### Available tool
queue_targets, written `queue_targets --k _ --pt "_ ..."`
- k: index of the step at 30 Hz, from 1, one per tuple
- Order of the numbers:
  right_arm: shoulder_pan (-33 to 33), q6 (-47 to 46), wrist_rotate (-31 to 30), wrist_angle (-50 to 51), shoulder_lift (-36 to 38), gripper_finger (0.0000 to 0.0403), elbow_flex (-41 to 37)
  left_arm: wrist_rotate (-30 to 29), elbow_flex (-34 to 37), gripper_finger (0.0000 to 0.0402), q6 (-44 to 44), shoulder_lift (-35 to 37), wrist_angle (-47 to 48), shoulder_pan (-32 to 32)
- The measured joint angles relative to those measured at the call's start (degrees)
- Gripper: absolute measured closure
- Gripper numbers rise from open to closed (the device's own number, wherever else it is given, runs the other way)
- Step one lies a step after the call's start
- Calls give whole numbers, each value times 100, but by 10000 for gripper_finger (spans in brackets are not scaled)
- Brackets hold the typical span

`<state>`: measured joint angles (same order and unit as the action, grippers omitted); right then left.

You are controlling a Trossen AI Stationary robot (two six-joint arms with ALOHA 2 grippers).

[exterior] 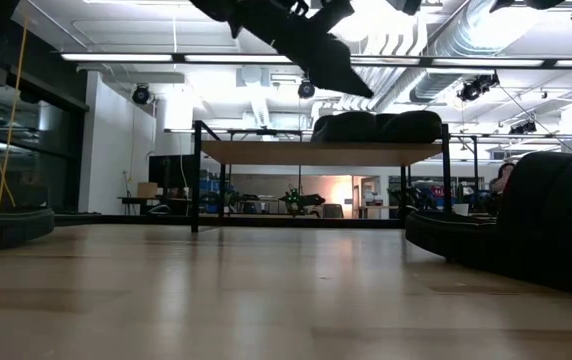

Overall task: Pick and place slides into the shelf
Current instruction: Put the black slide on the shelf

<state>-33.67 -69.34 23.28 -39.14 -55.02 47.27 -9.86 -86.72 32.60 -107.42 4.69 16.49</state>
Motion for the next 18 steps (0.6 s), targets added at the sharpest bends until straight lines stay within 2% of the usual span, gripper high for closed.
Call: queue_targets --k 6,13,18 --pt "-2 483 20 401 0 256 0 -459 -4 55 52 378 258 11" --pt "-2 1202 0 962 -35 256 0 -543 0 55 -177 1069 793 87" --pt "-2 1872 -61 1290 -52 256 0 -592 0 55 -646 1574 1130 81"
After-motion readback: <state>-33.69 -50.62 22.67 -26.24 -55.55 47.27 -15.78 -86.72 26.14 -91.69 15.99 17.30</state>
